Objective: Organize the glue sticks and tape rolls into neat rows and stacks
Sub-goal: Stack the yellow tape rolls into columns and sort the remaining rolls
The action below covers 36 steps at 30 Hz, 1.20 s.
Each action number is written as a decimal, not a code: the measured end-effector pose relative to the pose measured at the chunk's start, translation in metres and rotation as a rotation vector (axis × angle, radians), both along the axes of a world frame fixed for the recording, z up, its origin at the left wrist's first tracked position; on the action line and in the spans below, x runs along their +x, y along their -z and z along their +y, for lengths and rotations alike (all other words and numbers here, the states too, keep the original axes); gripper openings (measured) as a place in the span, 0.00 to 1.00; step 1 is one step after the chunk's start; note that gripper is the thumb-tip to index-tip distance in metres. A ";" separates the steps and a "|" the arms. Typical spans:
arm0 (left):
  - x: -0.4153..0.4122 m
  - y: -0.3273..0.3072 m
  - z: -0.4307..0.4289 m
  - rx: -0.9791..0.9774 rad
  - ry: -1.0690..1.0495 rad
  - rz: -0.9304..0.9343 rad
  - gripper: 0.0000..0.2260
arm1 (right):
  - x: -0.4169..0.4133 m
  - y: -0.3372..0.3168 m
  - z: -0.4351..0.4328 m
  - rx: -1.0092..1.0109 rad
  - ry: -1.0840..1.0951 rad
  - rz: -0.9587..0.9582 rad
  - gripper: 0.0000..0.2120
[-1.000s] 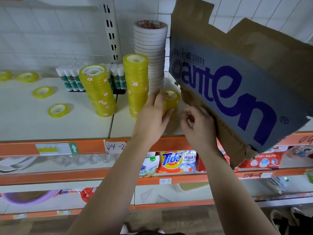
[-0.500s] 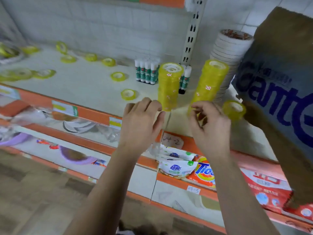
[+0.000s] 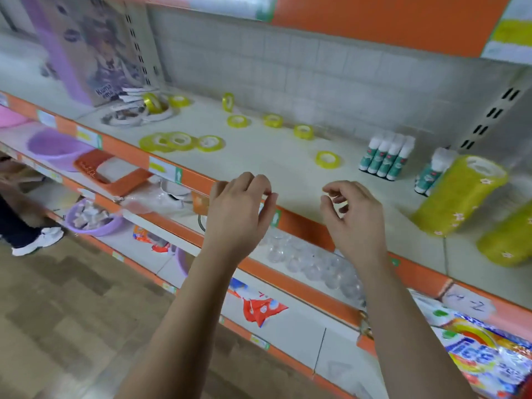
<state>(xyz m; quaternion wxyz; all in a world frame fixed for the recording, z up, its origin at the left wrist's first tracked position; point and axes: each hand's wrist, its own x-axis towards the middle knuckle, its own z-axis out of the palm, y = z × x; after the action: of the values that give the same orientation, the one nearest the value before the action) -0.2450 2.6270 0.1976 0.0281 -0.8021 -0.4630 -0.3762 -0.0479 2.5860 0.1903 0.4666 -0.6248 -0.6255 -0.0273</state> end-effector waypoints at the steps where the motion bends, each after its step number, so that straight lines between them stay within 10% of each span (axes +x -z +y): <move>1: -0.009 -0.001 0.012 0.001 0.008 0.010 0.10 | -0.008 0.001 0.010 -0.004 0.011 0.014 0.05; 36: -0.030 0.016 0.250 -0.118 0.276 0.033 0.13 | 0.008 0.021 0.267 -0.416 0.427 -0.079 0.13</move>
<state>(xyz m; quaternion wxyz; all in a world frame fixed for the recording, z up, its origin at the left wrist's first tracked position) -0.2746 2.8768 0.1820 -0.0636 -0.8645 -0.3690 -0.3353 -0.0402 2.8528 0.1696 0.2873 -0.8229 -0.4897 -0.0204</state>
